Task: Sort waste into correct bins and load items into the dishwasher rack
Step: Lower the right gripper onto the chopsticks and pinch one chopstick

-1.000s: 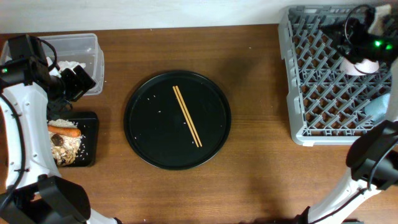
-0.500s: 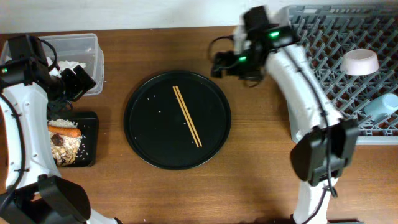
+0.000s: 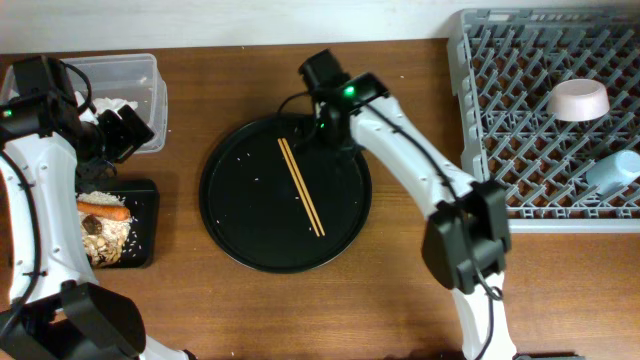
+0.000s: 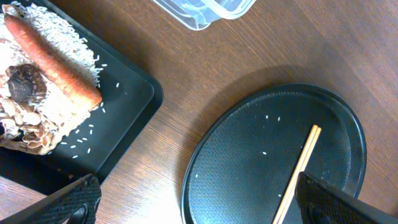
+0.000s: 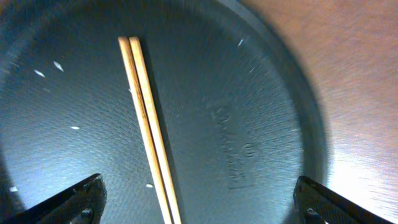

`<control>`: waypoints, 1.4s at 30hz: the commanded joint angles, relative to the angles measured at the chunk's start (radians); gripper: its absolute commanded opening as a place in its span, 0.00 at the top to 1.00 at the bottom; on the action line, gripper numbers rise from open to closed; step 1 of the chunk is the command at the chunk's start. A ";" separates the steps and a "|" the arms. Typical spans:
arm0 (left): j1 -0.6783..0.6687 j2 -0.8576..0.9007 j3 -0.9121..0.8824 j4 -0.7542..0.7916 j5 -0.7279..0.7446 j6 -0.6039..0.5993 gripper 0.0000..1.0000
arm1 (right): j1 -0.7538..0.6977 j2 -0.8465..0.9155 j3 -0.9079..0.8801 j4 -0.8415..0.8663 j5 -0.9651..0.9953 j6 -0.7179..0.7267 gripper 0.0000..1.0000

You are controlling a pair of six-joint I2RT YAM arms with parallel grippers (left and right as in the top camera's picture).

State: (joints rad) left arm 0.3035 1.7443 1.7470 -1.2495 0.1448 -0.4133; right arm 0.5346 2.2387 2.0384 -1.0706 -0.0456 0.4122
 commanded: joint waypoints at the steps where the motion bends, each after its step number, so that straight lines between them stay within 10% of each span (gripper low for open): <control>1: 0.001 -0.026 0.003 -0.001 -0.004 -0.013 0.01 | 0.056 0.061 0.003 -0.014 -0.011 0.023 0.04; 42: 0.001 -0.026 0.003 -0.001 -0.004 -0.013 0.01 | 0.060 0.146 -0.040 -0.022 0.084 -0.072 0.00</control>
State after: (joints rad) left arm 0.3035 1.7443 1.7470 -1.2495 0.1448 -0.4133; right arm 0.5907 2.3764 2.0052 -1.0981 0.0261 0.3401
